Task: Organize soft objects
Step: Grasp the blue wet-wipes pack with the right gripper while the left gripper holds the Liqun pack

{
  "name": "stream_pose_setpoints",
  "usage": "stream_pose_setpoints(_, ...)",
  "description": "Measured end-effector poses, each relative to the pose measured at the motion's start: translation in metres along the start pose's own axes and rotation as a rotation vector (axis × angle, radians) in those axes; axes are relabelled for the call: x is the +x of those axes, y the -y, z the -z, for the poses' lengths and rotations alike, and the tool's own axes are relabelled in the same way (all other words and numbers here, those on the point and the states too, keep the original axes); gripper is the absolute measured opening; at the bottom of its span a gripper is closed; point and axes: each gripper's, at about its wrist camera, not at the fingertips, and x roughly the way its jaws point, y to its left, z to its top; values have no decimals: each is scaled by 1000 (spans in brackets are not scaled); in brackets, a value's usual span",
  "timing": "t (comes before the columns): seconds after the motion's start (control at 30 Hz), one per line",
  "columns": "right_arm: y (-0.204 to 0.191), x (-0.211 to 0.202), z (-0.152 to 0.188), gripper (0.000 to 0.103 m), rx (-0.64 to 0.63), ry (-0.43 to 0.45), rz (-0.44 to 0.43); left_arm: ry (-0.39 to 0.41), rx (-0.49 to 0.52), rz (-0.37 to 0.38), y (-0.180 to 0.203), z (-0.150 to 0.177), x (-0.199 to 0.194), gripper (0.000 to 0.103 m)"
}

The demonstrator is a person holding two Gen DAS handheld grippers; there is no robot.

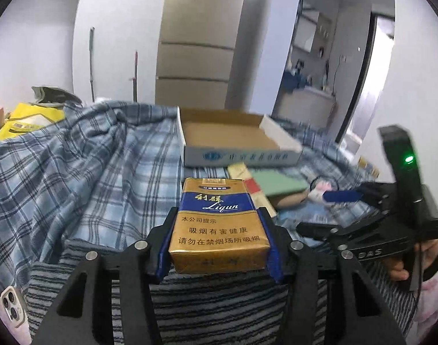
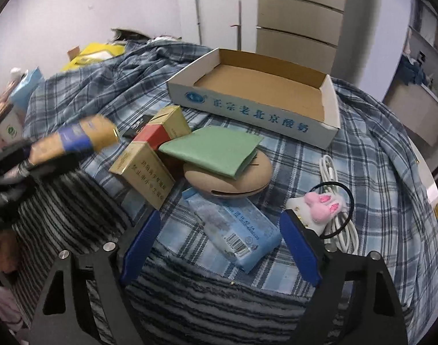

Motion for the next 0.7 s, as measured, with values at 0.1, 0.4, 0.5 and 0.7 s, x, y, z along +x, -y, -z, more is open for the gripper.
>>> stream_pose_setpoints(0.1, 3, 5, -3, 79, -11, -17, -15, 18, -15, 26, -3, -2, -4, 55)
stream_pose_setpoints(0.4, 12, 21, -5, 61, -27, -70, -20, 40, 43, 30, 8, 0, -9, 55)
stream_pose_setpoints(0.5, 15, 26, -2, 60, -45, -95, -39, 59, 46, 19, 10, 2, -13, 55)
stream_pose_setpoints(0.7, 16, 22, 8, 42, -32, -105, -50, 67, 80, -9, 17, 3, -15, 55)
